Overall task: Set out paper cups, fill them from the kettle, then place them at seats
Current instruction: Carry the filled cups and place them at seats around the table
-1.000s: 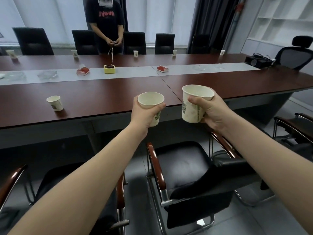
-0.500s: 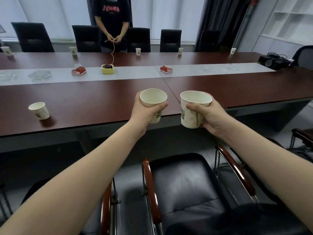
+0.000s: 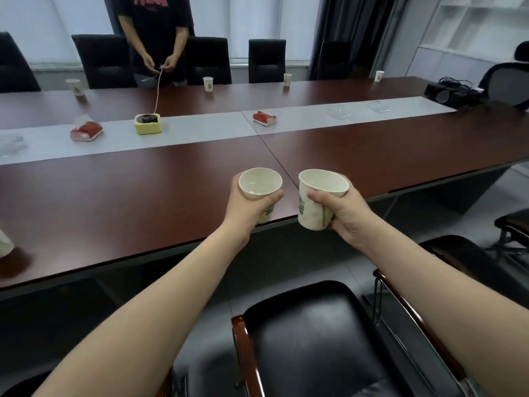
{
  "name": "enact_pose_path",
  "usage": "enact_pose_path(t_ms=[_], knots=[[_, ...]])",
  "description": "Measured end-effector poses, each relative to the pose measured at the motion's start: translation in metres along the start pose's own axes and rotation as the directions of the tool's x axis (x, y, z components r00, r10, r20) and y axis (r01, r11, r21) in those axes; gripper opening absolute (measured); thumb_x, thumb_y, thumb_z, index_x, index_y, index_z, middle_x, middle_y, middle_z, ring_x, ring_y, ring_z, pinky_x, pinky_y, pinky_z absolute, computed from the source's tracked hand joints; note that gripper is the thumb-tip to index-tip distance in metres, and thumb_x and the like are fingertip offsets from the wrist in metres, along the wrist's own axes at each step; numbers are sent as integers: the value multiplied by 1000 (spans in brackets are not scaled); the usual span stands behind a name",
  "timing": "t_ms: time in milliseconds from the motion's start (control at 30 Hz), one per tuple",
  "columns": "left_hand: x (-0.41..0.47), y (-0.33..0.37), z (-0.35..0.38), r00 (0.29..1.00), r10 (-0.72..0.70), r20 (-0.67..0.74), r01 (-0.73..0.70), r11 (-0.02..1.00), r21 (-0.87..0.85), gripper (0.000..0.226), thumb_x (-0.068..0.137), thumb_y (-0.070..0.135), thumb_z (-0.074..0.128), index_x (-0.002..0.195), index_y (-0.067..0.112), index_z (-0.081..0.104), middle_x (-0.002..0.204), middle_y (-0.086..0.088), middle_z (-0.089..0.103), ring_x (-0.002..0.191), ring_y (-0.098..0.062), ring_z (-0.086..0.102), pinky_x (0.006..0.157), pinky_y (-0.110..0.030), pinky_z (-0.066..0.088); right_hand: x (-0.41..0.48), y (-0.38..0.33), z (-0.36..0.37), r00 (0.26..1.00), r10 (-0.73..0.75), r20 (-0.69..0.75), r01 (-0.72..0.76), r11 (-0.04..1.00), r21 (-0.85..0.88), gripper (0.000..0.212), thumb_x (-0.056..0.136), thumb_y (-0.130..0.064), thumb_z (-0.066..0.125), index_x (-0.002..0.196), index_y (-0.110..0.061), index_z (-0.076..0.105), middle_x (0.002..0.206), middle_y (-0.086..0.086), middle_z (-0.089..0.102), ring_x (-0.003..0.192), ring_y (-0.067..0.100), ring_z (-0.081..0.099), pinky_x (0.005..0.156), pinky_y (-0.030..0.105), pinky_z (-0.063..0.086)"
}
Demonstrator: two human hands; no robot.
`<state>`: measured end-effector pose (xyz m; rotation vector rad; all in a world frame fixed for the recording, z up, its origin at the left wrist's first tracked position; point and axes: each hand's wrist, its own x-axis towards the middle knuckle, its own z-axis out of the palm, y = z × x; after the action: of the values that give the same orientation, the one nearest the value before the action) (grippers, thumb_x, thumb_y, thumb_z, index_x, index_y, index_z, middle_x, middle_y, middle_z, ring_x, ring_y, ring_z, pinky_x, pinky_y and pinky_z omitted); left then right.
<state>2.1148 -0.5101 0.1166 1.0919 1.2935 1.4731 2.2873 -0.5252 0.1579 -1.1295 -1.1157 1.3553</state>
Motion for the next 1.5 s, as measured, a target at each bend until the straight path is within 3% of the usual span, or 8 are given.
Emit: enact_pose_path(t_ms=[200,367,633,833,1167,1267,1400,1500], knots=[[69,-34,7,999,17,31,-18,1000,14,66,69,12,84,116,28,41,109,7,54,110,-17,54,89,-28,47,71,21,0,999,-32,-7,32,999,19,59,56,-7,80,104,-26,51,102,-1,63,99,16,60,100,54,45],[131,-73,19,999,32,29,-33,998,55,66,69,8,83,116,26,40,104,13,52,100,-7,52,90,-24,45,137,56,-3,999,-23,-49,24,999,31,62,50,-15,80,106,-26,53,104,-1,65,101,17,60,96,44,47],[210,-134,37,999,36,0,-36,999,29,64,72,4,80,117,23,39,104,11,52,92,2,52,65,-4,43,212,109,-14,997,-15,-74,16,1000,21,61,52,-17,79,106,-28,53,104,-4,65,98,14,61,85,33,51],[241,-184,40,1000,6,-5,-5,999,48,68,68,10,84,118,24,40,105,17,52,95,5,52,86,-19,43,237,144,-23,997,-21,-78,24,999,30,57,54,-14,77,104,-27,54,96,-10,67,86,4,64,76,26,51],[257,-221,41,999,-41,14,42,999,-19,68,63,14,84,113,32,41,108,14,52,99,1,52,77,-9,45,240,184,-32,996,38,-84,-40,999,-25,79,39,-35,84,112,-29,54,110,-2,65,107,19,61,91,40,50],[259,-222,43,999,-22,47,23,1000,-13,62,73,0,78,111,32,40,107,14,50,96,2,52,67,-3,44,238,186,-32,997,31,-77,-34,999,-34,75,42,-30,85,110,-30,54,108,-4,66,104,16,61,90,38,51],[262,-223,47,996,-20,91,18,1000,23,66,74,0,78,120,23,38,107,14,50,96,3,51,74,-7,44,237,187,-31,997,11,-81,-14,999,-40,64,52,-19,81,109,-30,54,107,-5,65,103,15,61,92,38,50],[261,-227,46,992,-58,108,54,998,41,67,75,-1,77,122,22,35,106,14,49,96,1,50,65,-2,44,235,188,-32,997,8,-83,-10,1000,-27,60,54,-17,79,108,-29,54,105,-5,66,101,14,62,91,38,51]])
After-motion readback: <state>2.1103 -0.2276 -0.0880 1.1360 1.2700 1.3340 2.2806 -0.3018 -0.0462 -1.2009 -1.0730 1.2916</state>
